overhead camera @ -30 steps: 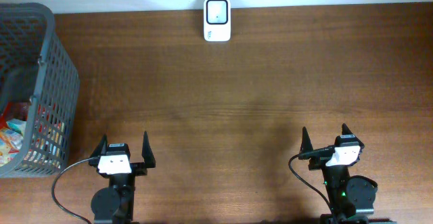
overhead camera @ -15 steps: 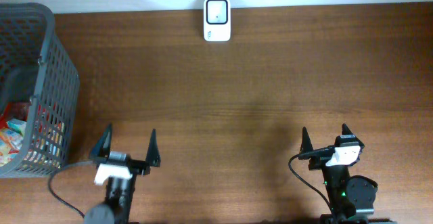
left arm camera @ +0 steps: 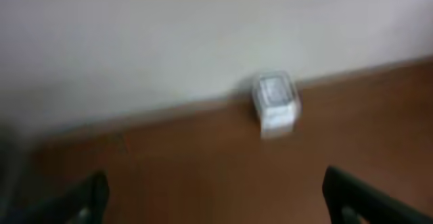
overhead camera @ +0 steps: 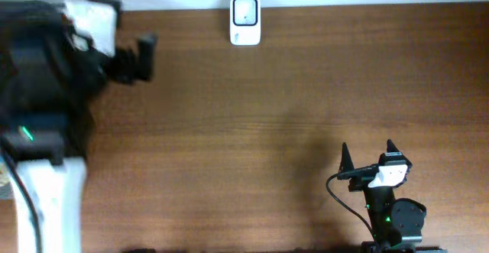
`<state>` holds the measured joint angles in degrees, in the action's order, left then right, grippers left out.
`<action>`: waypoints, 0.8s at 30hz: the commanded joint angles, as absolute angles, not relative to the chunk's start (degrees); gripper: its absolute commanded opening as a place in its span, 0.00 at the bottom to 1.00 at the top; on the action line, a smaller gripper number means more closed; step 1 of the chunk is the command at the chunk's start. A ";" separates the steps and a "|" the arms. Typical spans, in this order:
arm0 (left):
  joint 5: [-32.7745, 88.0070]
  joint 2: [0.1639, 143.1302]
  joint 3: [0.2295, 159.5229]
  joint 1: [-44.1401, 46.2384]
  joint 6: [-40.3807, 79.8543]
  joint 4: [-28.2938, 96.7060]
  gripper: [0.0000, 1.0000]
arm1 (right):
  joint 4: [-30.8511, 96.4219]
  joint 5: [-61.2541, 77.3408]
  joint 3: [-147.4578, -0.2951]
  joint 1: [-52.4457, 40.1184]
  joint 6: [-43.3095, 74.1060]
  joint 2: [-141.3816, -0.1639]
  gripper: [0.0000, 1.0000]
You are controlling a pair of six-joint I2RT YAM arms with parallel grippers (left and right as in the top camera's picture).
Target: Scan the item barcode
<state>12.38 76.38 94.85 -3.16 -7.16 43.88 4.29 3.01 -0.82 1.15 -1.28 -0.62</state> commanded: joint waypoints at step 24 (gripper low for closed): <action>-9.04 129.80 121.64 -42.44 13.47 81.49 0.71 | 4.34 2.72 -0.32 1.52 -0.60 -0.19 0.98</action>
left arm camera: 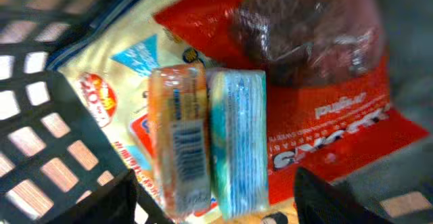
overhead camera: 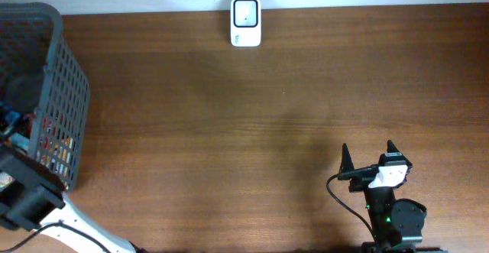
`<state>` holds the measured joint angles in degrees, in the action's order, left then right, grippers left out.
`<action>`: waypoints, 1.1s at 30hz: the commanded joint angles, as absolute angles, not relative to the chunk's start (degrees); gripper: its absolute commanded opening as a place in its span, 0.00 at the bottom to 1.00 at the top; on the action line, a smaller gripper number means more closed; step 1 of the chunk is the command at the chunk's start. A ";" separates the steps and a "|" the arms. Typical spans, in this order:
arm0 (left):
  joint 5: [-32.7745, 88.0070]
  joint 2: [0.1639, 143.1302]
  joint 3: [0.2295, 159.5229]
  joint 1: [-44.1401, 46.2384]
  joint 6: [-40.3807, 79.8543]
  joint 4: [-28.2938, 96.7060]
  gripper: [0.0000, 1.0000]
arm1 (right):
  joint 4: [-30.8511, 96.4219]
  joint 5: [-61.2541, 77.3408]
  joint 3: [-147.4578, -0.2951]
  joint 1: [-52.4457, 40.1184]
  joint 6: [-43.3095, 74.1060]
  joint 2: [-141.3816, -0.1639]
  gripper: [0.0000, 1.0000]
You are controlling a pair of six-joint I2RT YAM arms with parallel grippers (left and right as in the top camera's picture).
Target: Scan the item barcode
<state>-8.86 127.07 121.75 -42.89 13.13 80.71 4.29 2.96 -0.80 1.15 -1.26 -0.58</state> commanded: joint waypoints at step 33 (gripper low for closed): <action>17.96 121.93 163.68 8.69 10.41 96.71 0.00 | 4.34 2.72 -0.32 1.52 -0.60 -0.19 0.99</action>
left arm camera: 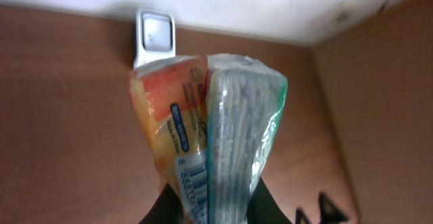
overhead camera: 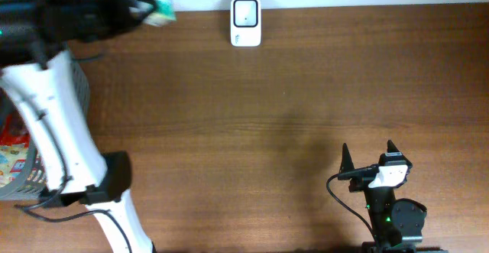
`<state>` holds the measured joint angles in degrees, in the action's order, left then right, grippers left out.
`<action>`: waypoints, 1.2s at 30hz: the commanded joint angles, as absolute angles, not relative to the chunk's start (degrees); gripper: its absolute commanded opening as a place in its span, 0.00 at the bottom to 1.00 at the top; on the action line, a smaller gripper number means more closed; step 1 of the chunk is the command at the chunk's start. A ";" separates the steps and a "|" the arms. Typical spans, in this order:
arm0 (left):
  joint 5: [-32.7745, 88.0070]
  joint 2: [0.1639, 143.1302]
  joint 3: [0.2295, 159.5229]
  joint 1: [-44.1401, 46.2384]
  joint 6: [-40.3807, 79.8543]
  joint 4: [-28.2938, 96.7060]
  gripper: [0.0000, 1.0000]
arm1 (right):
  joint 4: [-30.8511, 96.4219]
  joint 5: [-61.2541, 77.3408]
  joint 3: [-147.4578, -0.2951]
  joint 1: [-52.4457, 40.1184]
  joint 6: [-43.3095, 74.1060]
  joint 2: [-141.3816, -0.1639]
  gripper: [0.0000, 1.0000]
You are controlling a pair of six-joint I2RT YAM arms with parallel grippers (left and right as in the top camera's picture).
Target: Scan the item barcode
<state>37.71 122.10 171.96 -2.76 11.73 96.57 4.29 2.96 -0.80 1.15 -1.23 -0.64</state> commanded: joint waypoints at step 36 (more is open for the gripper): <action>14.72 129.43 108.92 30.65 10.66 53.71 0.00 | 4.34 2.74 -0.32 1.52 -0.60 -0.19 0.99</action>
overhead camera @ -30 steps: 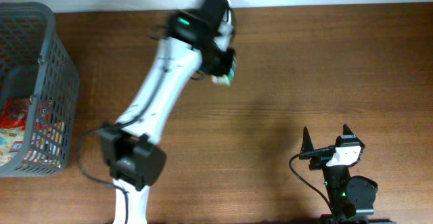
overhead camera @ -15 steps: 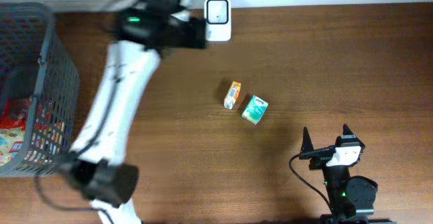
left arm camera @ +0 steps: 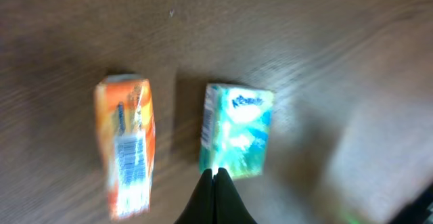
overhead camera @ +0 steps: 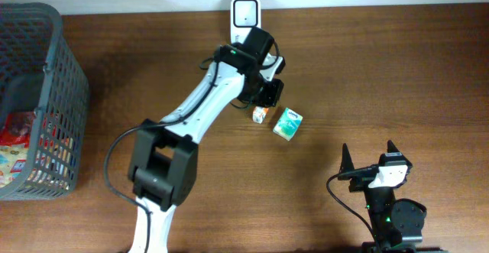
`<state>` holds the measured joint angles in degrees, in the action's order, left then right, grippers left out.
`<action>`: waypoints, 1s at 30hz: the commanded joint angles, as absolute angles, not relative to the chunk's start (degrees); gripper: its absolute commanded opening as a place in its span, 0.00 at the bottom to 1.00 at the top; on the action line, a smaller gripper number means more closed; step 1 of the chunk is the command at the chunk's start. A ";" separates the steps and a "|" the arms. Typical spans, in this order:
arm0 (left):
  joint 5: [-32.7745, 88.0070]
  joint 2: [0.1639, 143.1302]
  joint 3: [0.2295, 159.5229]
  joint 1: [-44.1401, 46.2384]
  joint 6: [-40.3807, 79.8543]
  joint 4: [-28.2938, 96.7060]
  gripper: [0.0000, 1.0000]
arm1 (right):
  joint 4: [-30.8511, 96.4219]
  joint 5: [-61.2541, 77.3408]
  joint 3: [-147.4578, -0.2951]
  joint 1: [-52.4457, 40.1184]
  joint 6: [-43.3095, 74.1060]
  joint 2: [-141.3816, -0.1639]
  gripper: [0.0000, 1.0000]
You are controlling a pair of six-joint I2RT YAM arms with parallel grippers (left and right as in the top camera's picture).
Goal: Scan the item barcode
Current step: 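Take the red snack bag from the basket with left gripper, drop on table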
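Two small packs lie side by side on the brown table (overhead camera: 397, 69): an orange pack (overhead camera: 260, 114) (left arm camera: 125, 146) with a barcode on its side, and a teal pack (overhead camera: 288, 123) (left arm camera: 237, 129). The white scanner (overhead camera: 245, 12) stands at the table's far edge, just beyond them. My left gripper (overhead camera: 269, 92) (left arm camera: 215, 173) hangs over the two packs, shut with nothing between its fingers. My right gripper (overhead camera: 368, 155) rests open near the front right, far from the packs.
A dark grey wire basket (overhead camera: 46, 69) stands at the left edge, holding a red bag (overhead camera: 14, 134) and other packets. My left arm (overhead camera: 199, 108) stretches across the table's middle from the front left.
My left gripper held the orange and teal packs in the air at the far left. Now both packs lie on the table in front of the scanner and the gripper is shut and empty above them.
My left gripper was open near the basket, facing the scanner. Then it was open in the basket over the orange and teal packs. Then it held both packs aloft. Now they lie apart on the table by the scanner. The right arm stayed still.
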<state>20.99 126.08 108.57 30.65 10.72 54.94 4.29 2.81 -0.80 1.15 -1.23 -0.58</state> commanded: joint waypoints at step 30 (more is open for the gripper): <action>-20.14 109.82 99.81 -35.48 27.55 51.42 0.99 | 4.34 2.72 -0.32 1.52 -0.60 -0.19 0.99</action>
<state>-19.03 110.17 105.43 -35.24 26.04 56.05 4.29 2.81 -0.78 1.15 -1.28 -0.54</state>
